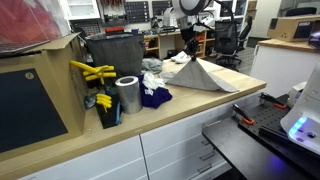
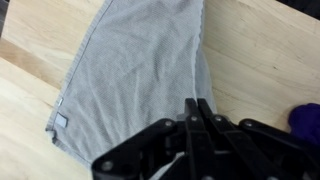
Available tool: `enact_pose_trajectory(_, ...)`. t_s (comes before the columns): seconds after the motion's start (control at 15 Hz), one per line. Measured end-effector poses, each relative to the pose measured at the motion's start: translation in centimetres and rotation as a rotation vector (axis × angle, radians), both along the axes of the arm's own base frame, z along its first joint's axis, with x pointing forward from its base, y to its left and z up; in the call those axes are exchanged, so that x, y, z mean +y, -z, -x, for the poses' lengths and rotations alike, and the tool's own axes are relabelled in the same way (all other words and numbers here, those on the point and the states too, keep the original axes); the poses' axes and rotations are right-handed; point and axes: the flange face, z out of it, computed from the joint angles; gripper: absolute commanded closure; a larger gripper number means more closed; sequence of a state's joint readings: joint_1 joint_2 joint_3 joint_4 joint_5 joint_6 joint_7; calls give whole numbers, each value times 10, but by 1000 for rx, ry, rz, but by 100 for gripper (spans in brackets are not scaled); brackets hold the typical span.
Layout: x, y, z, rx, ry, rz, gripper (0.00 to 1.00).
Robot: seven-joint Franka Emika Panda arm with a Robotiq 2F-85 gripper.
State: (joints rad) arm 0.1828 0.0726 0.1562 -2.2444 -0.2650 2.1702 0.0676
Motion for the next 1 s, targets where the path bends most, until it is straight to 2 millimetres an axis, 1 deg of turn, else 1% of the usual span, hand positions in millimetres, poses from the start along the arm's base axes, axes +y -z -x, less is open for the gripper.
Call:
enact_pose_trajectory(0.6,-33,-7,-15,-16,67,-3,99)
enact_pose_trajectory(1.0,-64,-15,-28,-37,122,4,99)
